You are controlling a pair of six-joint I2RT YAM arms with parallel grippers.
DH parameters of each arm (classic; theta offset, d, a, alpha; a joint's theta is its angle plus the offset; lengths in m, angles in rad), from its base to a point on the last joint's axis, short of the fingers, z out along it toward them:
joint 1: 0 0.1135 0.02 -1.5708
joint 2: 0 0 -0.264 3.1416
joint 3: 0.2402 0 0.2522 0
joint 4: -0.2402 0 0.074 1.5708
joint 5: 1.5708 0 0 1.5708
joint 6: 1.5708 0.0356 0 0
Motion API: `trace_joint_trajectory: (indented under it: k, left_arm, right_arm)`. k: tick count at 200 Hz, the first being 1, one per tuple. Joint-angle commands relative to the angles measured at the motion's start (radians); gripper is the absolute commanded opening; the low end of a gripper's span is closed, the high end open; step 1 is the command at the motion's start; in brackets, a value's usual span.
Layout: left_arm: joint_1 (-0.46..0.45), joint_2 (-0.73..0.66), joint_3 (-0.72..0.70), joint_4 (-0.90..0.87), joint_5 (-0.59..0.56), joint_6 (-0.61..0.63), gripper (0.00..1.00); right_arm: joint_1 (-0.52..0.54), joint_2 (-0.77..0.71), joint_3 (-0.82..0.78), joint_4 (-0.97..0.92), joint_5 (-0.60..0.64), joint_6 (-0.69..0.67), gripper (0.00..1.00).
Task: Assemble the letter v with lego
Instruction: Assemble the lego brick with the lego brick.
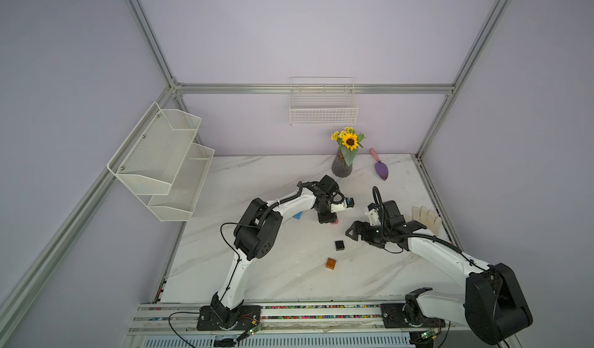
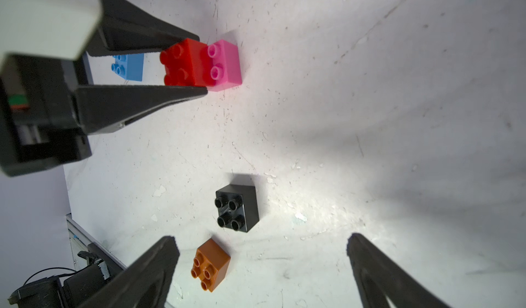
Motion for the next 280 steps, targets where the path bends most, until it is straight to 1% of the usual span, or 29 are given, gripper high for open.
trace_joint_trajectory:
  k: [1,12,48,57,71,98,121,140,165,182,200,225,251,280]
  left_arm:
    - [-0.012,0.082,-0.069,-0.105,-0.007,-0.032,0.3]
    - [-0.014,0.105,-0.047,-0.099,-0.044,-0.099,0.3]
    - [-0.027,0.173,0.009,-0.109,-0.098,-0.26,0.29]
    - [-0.029,0.188,0.036,-0.104,-0.134,-0.326,0.29]
    - [-0.028,0.204,0.067,-0.098,-0.138,-0.416,0.29]
    - [-0.028,0.226,0.116,-0.1,-0.203,-0.588,0.28]
    - [-0.028,0.248,0.16,-0.154,-0.222,-0.64,0.28]
    - [-0.028,0.265,0.179,-0.194,-0.226,-0.639,0.28]
    - [-0.028,0.255,0.161,-0.212,-0.217,-0.61,0.28]
    - [-0.028,0.237,0.133,-0.219,-0.211,-0.547,0.28]
    - [-0.028,0.232,0.145,-0.267,-0.234,-0.479,0.28]
    - [-0.025,0.201,0.109,-0.265,-0.207,-0.375,0.28]
    - [-0.025,0.167,0.07,-0.233,-0.111,-0.301,0.28]
    - [-0.026,0.165,0.034,-0.219,-0.125,-0.219,0.28]
  right_arm:
    - [-0.003,-0.026,0.007,-0.03,0.011,-0.006,0.97]
    - [-0.004,-0.031,0.013,-0.055,0.017,-0.008,0.97]
    - [-0.004,-0.049,0.03,-0.083,0.033,-0.017,0.97]
    - [-0.005,-0.043,0.035,-0.088,0.034,-0.022,0.97]
    - [-0.005,-0.027,0.04,-0.093,0.04,-0.032,0.97]
    - [-0.005,0.005,0.052,-0.093,0.063,-0.04,0.97]
    - [-0.007,0.041,0.067,-0.092,0.091,-0.055,0.97]
    - [-0.007,0.072,0.084,-0.089,0.103,-0.062,0.97]
    - [-0.011,0.094,0.106,-0.089,0.128,-0.065,0.97]
    - [-0.016,0.109,0.12,-0.088,0.133,-0.07,0.97]
    - [-0.022,0.115,0.132,-0.087,0.137,-0.072,0.97]
    - [-0.029,0.144,0.141,-0.087,0.149,-0.075,0.97]
    - [-0.035,0.16,0.149,-0.091,0.164,-0.076,0.97]
    - [-0.04,0.156,0.149,-0.093,0.175,-0.076,0.97]
